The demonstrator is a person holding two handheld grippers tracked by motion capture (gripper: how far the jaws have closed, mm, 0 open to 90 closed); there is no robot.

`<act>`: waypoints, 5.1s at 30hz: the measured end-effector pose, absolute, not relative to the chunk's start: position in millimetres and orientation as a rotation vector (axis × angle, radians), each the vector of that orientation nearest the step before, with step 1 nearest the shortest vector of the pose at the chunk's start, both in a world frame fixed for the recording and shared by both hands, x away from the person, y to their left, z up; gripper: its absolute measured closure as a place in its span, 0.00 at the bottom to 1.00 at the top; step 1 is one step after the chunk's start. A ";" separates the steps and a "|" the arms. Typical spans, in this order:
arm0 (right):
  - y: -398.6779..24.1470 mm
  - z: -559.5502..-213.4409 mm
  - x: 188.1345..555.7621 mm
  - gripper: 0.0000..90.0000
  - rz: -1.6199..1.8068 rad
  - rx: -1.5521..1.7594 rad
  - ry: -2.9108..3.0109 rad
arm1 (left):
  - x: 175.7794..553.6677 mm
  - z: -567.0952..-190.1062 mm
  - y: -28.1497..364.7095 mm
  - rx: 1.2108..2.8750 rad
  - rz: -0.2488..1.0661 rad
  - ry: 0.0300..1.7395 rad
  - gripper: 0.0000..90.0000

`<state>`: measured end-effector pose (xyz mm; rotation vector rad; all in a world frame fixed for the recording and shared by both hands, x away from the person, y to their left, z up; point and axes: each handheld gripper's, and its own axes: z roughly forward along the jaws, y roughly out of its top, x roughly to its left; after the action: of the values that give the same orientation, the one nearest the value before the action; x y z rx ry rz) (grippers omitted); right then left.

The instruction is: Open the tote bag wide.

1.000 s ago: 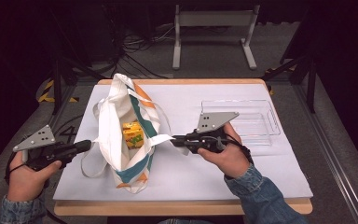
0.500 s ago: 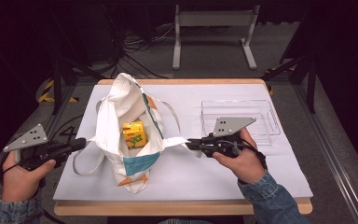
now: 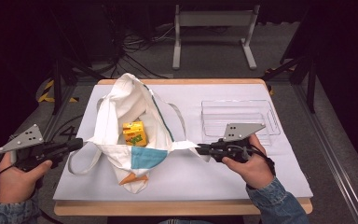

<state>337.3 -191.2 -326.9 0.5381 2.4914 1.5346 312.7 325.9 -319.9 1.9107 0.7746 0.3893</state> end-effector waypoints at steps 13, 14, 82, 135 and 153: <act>-195.7 -350.7 338.1 0.98 1.494 0.606 2.565 | 314.3 -326.4 328.7 1.962 0.319 0.790 0.98; -196.2 -353.4 338.4 0.98 1.490 0.615 2.572 | 314.3 -326.5 328.8 1.964 0.317 0.789 0.98; -89.6 -342.0 398.1 0.54 1.506 0.580 2.327 | 371.1 -349.9 296.5 1.775 0.353 0.980 0.39; -116.2 -401.6 408.7 0.97 1.125 0.904 2.459 | 383.1 -398.4 317.1 1.979 0.345 1.136 0.98; -118.3 -372.5 396.9 0.77 1.317 0.865 2.394 | 368.7 -353.9 320.1 1.837 0.476 1.066 0.60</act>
<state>396.9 -118.3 -372.5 0.8646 2.3942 1.3167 368.7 320.1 -353.9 1.8366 1.0660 0.4757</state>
